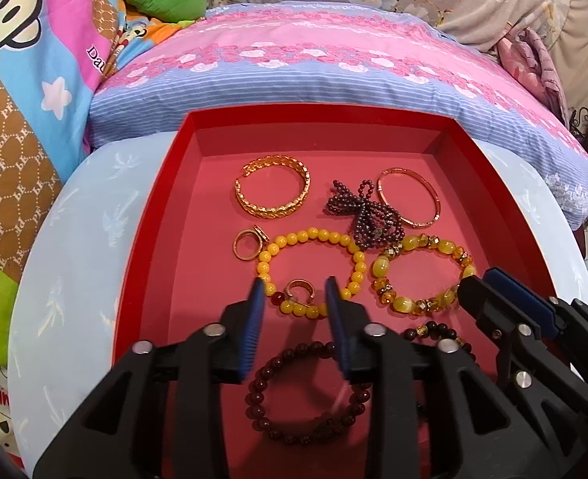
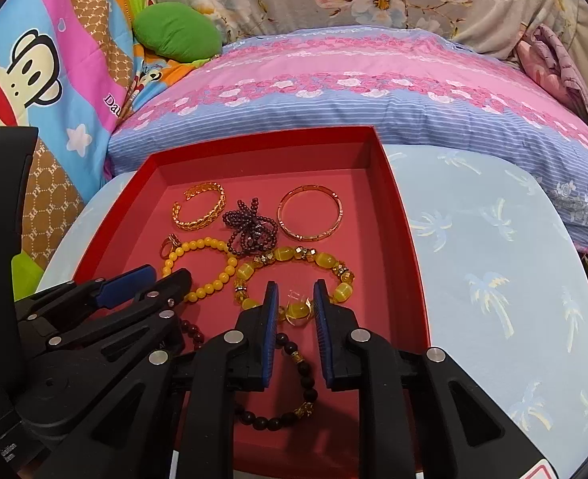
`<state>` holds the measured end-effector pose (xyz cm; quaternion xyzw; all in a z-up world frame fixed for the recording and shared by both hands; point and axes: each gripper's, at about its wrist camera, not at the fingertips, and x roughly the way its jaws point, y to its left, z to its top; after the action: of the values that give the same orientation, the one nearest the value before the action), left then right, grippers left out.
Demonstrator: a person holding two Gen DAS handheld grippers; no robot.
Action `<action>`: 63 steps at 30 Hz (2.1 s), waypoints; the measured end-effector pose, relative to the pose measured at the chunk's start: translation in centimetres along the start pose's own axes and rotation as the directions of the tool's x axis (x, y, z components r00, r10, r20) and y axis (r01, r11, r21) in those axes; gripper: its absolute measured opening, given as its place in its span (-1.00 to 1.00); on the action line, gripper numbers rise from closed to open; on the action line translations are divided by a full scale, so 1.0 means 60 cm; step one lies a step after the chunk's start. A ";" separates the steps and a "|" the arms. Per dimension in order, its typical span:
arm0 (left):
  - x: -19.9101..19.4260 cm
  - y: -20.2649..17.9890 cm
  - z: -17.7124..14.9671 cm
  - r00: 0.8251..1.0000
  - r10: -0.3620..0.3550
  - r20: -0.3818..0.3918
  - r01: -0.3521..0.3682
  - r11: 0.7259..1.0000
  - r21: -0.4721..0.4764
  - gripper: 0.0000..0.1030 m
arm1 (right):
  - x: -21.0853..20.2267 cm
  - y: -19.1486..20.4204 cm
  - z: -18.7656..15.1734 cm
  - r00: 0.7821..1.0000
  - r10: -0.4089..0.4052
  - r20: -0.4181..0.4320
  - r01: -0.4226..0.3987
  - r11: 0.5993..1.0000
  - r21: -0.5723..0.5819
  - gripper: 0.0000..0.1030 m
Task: Organize jewelry
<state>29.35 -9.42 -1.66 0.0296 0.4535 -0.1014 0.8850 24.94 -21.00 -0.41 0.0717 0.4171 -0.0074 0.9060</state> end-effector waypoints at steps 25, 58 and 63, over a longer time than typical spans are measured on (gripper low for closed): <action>-0.126 0.003 -0.051 0.998 0.038 0.054 -0.037 0.999 -0.027 0.19 | -0.131 0.020 -0.039 0.997 -0.032 0.066 0.034 0.999 -0.023 -0.56; -0.196 0.038 -0.164 0.993 0.110 0.034 -0.106 0.989 -0.099 0.75 | -0.214 0.021 -0.137 0.992 -0.084 0.092 0.085 0.996 -0.008 0.48; -0.198 0.040 -0.169 0.993 0.116 0.031 -0.112 0.989 -0.095 0.77 | -0.213 0.018 -0.141 0.993 -0.089 0.081 0.090 0.996 -0.002 0.62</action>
<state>15.03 -3.80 1.91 0.0124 0.4391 -0.0299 0.8978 10.29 -19.38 3.99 0.0499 0.3831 -0.0495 0.9210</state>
